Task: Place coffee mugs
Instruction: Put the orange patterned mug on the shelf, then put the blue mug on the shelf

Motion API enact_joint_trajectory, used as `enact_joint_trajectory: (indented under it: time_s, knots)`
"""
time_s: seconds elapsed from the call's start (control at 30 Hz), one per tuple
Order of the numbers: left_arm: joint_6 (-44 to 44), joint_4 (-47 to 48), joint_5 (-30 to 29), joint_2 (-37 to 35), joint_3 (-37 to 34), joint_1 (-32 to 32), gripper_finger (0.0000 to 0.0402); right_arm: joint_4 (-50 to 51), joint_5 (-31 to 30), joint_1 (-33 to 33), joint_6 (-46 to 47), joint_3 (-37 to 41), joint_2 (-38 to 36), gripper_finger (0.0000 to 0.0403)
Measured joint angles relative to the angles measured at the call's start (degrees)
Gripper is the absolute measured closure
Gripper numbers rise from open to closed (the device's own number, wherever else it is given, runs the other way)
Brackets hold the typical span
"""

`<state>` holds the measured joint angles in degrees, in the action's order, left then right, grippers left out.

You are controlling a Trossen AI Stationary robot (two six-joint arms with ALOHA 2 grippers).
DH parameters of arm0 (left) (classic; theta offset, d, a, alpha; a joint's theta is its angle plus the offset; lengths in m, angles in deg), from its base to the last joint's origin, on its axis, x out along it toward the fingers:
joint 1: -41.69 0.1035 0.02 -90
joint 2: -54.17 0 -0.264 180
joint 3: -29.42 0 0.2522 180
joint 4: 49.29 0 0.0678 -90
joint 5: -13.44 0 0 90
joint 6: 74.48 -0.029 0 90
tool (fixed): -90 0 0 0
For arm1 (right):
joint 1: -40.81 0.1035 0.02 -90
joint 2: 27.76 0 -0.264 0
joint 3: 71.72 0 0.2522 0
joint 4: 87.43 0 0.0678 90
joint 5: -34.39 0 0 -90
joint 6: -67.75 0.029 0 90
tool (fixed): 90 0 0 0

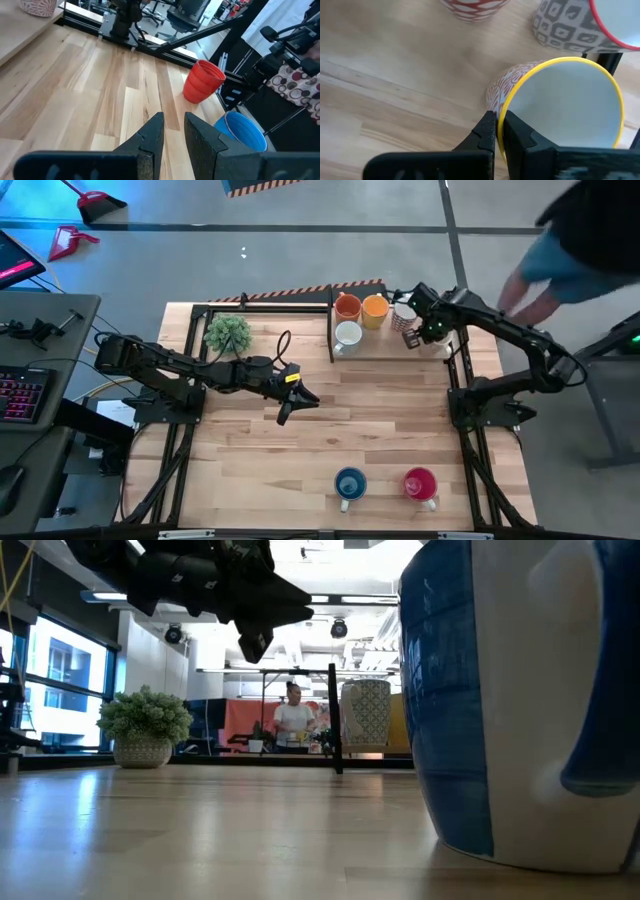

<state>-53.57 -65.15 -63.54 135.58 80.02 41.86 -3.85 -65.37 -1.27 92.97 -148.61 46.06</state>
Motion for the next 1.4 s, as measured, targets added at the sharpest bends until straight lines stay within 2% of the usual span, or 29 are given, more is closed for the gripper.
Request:
enact_joint_trajectory:
  time_s: [0.8,0.9,1.2,1.4]
  knots:
    - [0.00,-0.17,-0.08,0.00,0.00,1.00,0.0337,-0.19,1.42,-1.43,-1.30,-0.01,0.00,0.0401]
    - [0.04,-0.17,-0.07,0.00,0.00,1.00,0.0337,-0.22,1.43,-1.43,-1.33,-0.02,0.00,0.0385]
    - [0.07,-0.17,-0.09,0.00,0.00,1.00,0.0337,-1.00,0.33,-1.43,-0.82,-0.24,0.00,0.0294]
    - [0.09,-0.17,-0.09,0.00,0.00,1.00,0.0337,1.07,4.08,-1.38,-1.11,-7.30,0.02,0.0275]
